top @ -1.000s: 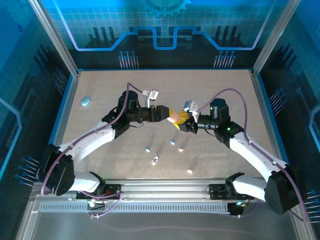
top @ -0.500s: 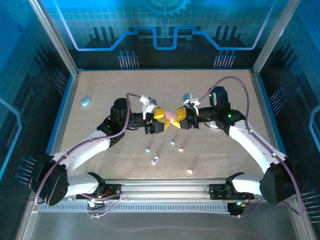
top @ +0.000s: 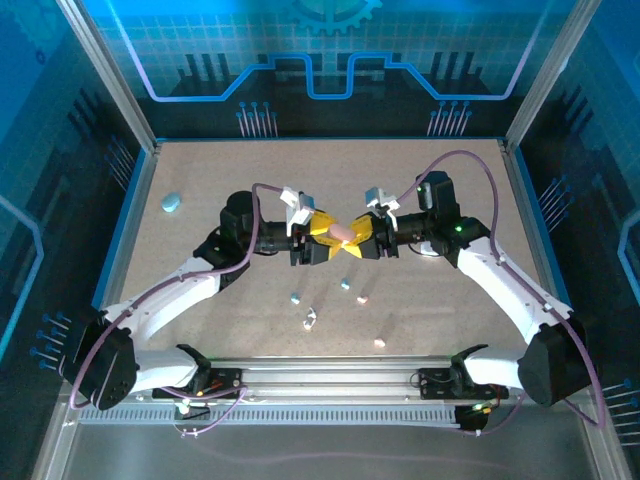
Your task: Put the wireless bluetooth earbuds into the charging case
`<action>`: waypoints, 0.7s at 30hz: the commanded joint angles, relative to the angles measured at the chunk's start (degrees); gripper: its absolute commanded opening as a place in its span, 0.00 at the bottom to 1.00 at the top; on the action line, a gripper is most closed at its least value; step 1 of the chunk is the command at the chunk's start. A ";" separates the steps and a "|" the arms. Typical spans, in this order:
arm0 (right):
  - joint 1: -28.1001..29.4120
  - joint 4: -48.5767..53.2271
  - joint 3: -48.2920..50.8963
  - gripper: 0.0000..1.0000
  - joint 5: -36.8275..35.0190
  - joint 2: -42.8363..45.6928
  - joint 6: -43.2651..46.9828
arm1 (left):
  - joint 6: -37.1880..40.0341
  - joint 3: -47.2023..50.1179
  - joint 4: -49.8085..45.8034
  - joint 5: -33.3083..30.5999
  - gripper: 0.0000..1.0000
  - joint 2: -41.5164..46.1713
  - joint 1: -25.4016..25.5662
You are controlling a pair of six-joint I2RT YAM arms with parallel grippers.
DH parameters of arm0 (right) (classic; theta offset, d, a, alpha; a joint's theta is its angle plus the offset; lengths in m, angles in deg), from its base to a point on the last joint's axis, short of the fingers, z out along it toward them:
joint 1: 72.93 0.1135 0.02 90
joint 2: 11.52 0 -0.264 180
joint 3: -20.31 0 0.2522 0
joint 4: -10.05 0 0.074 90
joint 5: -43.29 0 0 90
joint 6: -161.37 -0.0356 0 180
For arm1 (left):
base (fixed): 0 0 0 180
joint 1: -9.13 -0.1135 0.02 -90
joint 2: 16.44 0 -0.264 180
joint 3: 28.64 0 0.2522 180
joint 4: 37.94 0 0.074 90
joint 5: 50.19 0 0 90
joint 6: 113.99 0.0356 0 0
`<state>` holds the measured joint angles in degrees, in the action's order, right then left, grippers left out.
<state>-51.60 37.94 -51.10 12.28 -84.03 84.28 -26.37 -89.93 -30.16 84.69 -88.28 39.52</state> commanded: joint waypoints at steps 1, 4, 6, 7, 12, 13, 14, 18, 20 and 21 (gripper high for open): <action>0.30 -0.58 -1.14 0.32 0.69 0.20 0.02 | 2.68 -1.78 -2.46 2.13 0.58 -0.42 0.06; 0.31 -0.99 -0.85 0.33 0.70 0.54 -0.03 | 3.66 -1.87 -3.63 2.08 0.60 -0.11 0.05; 0.30 -0.99 -0.84 0.33 0.91 0.57 -0.08 | 4.05 -2.12 -4.31 2.09 0.60 -0.07 0.10; 0.39 -0.88 -0.80 0.33 0.96 0.60 -0.03 | 4.05 -2.30 -4.48 2.13 0.59 -0.06 0.05; 0.77 -0.24 -0.89 0.33 0.78 0.62 0.53 | 4.00 -3.43 -5.33 2.32 0.50 -0.21 0.09; 0.90 -0.11 -0.97 0.33 0.78 0.60 0.57 | 3.96 -3.53 -5.32 2.37 0.50 -0.27 0.11; 1.05 0.25 -1.19 0.33 0.64 0.46 0.73 | 3.72 -3.58 -5.12 2.38 0.51 -0.40 0.08; 1.35 0.10 -1.30 0.33 0.69 0.56 0.44 | 2.68 -3.89 -4.45 3.38 0.51 -1.16 0.04; 1.33 -0.57 -1.07 0.33 0.62 0.95 0.10 | 3.23 -3.89 -5.33 3.37 0.52 -1.09 0.08; 1.35 -0.68 -1.00 0.33 0.35 1.15 0.10 | 3.49 -3.74 -5.60 3.28 0.53 -1.04 0.09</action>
<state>-50.84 37.92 -51.10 12.25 -84.00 84.28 -23.83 -91.83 -34.97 86.04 -88.78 39.52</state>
